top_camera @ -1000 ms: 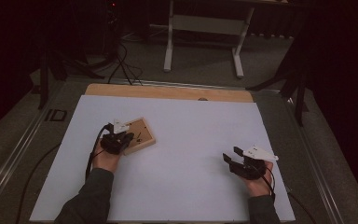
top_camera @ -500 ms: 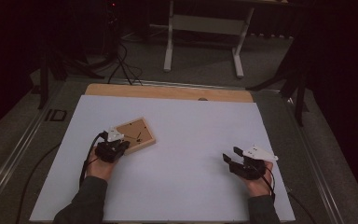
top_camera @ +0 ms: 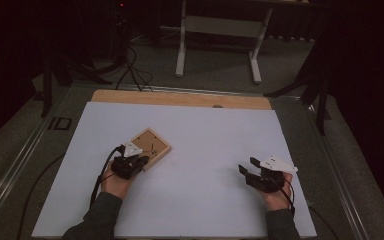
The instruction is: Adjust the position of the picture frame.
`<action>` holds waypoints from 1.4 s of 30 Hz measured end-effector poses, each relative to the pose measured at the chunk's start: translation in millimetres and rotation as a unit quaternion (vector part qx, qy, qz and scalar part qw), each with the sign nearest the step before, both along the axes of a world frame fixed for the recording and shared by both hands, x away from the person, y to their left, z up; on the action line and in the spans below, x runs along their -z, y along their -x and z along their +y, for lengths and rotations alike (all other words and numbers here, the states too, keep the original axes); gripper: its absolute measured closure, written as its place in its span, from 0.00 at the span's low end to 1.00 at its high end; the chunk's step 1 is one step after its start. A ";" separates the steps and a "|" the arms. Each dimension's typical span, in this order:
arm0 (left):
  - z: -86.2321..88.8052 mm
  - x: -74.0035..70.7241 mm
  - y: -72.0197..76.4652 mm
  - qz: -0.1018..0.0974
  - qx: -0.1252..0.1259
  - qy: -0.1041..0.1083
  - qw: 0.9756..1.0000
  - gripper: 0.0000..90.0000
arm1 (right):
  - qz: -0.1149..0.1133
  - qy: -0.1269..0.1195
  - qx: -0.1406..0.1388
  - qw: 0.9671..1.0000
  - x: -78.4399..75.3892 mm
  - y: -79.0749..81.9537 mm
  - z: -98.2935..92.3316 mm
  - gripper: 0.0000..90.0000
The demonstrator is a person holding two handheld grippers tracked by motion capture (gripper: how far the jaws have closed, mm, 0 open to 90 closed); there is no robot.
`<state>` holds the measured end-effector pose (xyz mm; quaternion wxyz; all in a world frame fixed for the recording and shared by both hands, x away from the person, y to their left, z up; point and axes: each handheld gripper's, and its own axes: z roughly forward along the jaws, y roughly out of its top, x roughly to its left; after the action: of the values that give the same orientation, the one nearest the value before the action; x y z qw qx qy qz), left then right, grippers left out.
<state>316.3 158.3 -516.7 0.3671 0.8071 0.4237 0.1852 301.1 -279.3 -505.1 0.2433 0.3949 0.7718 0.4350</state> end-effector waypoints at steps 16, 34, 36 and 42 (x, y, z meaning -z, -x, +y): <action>-67.0 0.3 2.2 -0.005 0.047 -0.001 0.999 1.00 | 0.000 0.001 0.000 1.000 0.0 -0.1 0.7 0.48; -32.3 -19.2 8.6 -0.034 0.011 0.033 0.999 0.76 | 0.005 -0.004 -0.006 1.000 0.1 0.2 7.7 0.48; -22.2 -20.2 10.8 -0.034 0.008 0.043 0.998 0.70 | 0.004 -0.005 -0.011 1.000 -0.2 0.3 12.3 0.48; -6.0 -14.6 21.2 -0.034 0.016 0.051 0.998 0.50 | 0.003 -0.013 -0.028 1.000 -3.1 -0.2 27.1 0.47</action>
<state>295.0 152.3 -502.1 0.4245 0.7874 0.4071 0.1847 301.3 -252.3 -502.0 0.2237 0.3775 0.7774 0.4507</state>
